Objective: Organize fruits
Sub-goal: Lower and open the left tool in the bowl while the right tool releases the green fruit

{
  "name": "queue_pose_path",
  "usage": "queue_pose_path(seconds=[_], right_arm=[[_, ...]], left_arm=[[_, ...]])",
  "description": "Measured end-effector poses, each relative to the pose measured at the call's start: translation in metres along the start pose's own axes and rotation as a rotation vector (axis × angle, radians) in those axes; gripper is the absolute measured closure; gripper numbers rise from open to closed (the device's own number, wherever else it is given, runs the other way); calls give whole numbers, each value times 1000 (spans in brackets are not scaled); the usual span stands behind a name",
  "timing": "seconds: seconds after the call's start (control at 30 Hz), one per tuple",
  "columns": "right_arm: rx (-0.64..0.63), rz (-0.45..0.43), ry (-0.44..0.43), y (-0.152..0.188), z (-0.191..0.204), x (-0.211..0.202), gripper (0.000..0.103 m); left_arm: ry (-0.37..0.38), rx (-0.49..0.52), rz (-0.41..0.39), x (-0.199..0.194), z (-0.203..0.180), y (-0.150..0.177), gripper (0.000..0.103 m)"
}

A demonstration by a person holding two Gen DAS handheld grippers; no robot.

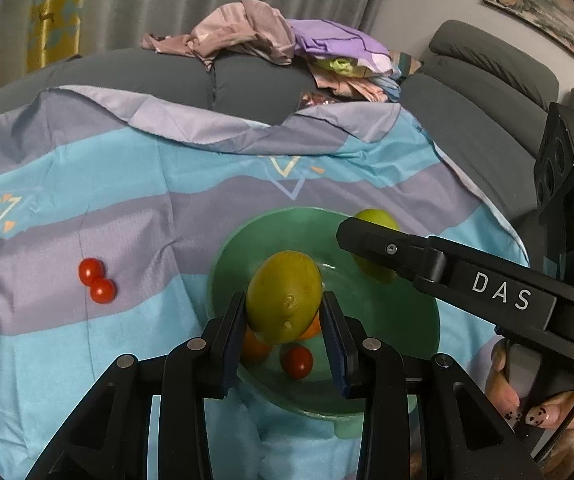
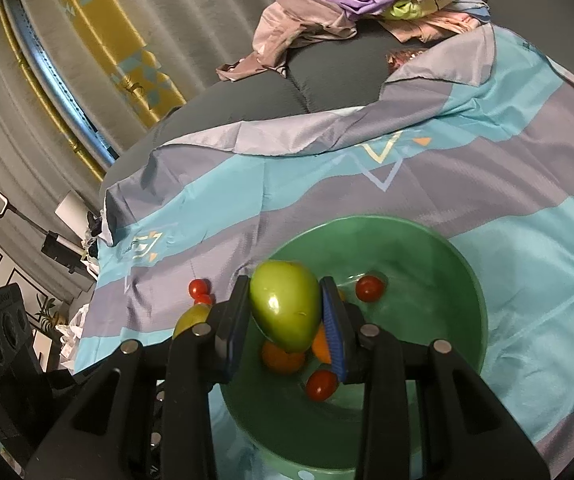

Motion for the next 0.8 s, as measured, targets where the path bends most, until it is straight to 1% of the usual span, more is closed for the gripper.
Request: queue_pose_path(seconds=[0.6, 0.8], right_arm=[[8, 63, 54, -1, -11, 23, 67], [9, 78, 72, -2, -15, 28, 67]], left_arm=[[14, 15, 68, 23, -7, 8, 66], [19, 5, 95, 31, -5, 11, 66]])
Point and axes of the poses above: each gripper's, at about its wrist camera, not at the fingertips, and x roughly the way its jaws point, z to its left, y to its underside, the point moved 2 cm from there along x, roughly the way its jaws point, and after that the axes turned 11 degrees about y, right-handed, at the moved point
